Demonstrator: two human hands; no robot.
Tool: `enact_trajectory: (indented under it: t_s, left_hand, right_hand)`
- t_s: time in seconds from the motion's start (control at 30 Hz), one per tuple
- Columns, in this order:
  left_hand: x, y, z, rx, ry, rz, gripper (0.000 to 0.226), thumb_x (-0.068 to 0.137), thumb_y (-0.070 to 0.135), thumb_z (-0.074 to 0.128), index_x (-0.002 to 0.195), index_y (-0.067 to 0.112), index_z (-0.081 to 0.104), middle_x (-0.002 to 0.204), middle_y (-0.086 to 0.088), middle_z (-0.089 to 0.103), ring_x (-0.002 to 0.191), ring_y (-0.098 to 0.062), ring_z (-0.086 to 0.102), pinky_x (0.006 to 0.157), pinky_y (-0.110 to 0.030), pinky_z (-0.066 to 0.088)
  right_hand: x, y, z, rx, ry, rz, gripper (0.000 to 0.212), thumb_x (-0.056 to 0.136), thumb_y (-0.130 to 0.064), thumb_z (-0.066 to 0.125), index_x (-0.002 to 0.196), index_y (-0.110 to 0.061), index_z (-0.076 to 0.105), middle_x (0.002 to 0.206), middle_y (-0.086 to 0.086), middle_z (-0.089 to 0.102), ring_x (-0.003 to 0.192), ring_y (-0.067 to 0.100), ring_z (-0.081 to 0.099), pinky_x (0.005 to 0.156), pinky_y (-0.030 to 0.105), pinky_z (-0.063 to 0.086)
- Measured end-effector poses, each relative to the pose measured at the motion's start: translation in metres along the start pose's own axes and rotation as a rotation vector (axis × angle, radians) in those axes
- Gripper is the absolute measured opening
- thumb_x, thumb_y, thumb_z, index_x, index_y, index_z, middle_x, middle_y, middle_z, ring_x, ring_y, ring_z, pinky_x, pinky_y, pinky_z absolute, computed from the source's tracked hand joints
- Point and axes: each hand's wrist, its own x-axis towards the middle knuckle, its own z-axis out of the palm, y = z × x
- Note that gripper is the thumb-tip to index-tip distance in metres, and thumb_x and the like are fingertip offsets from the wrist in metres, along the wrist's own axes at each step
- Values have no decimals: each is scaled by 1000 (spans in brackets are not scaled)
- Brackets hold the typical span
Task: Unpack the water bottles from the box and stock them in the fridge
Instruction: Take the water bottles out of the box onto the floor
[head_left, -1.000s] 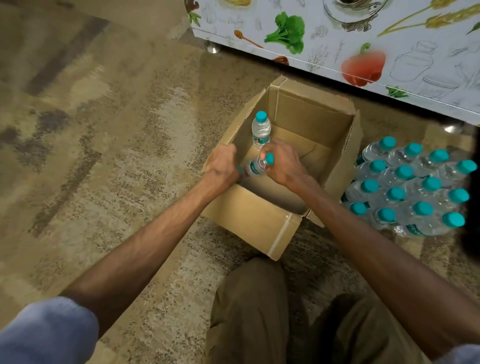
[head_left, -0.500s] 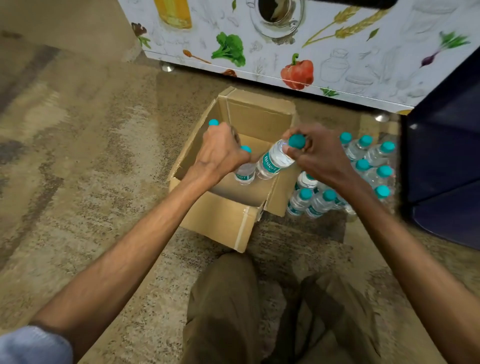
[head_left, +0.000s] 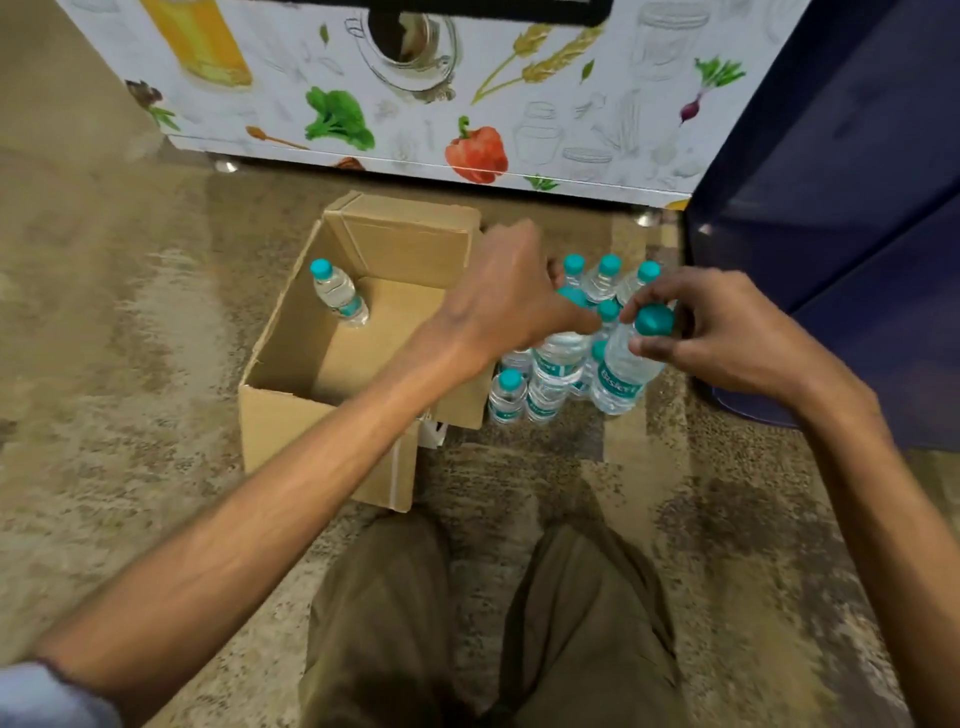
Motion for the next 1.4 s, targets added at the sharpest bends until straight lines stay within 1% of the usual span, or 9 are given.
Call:
enact_trajectory:
  t_s: [0.17,0.3,0.4,0.53,0.83,0.97,1.13,1.27,1.4]
  left_hand:
    - [10,0,75,39,-42,56,49,64,42,83,60,-1,61,53,-12,61,44,-15,38,47,-41,43]
    - [15,-12,114,43,-67,14,55,66,41,84,48,16,39,42,6,32,41,-8,22,41,-23,21]
    - [18,-24,135,37,-88,-64,50,65,33,85,52,18,39,45,8,34,42,-8,27,42,-21,20]
    - [19,-40,162,72,-90,-146,41,65,42,85,71,13,57,61,3,58,55,-12,53,45,-23,35]
    - [3,-58,188,146,-56,-228,29,78,31,77,83,10,58,73,-1,58,66,-16,56,53,-24,42]
    - [4,-58,190,166,-52,-216,32,82,39,74,85,12,56,74,-1,58,67,-16,57,58,-30,51]
    - [3,-59,170,102,-14,-141,34,87,46,66,88,13,56,62,2,55,53,-13,52,47,-26,41]
    - [-1,-78,139,-57,89,-121,12,95,26,56,100,15,53,65,-1,59,49,-10,53,43,-21,42]
    - [-1,-105,97,89,239,-186,8,94,23,54,101,17,53,63,2,55,54,-10,50,47,-14,34]
  right_hand:
    - [-7,51,31,-30,-32,109,23,76,-21,80,92,-30,66,95,-6,57,86,14,56,73,33,45]
    - [-5,88,63,-4,-53,175,28,77,-17,78,91,-34,62,100,-6,55,94,14,54,77,28,41]
    - [-2,105,83,14,-54,197,27,77,-12,76,91,-31,63,104,-5,54,97,15,53,80,27,39]
    - [3,115,105,5,-48,211,28,75,-6,74,91,-26,64,105,-3,53,98,15,51,80,26,35]
    - [3,119,133,90,27,247,31,79,-1,70,90,-28,58,110,-7,52,101,12,50,85,25,37]
    - [3,117,127,-64,-19,246,43,79,-10,73,114,-28,53,121,-5,53,103,17,55,87,34,46]
    - [10,99,110,-120,111,206,45,78,-20,74,118,-25,54,119,-1,54,105,20,57,84,37,46]
    - [30,74,110,-2,167,98,34,78,-10,70,109,-22,60,109,-2,56,94,11,53,78,28,41]
    - [66,42,124,100,117,75,28,80,-7,67,104,-21,62,100,-4,57,79,8,48,72,24,35]
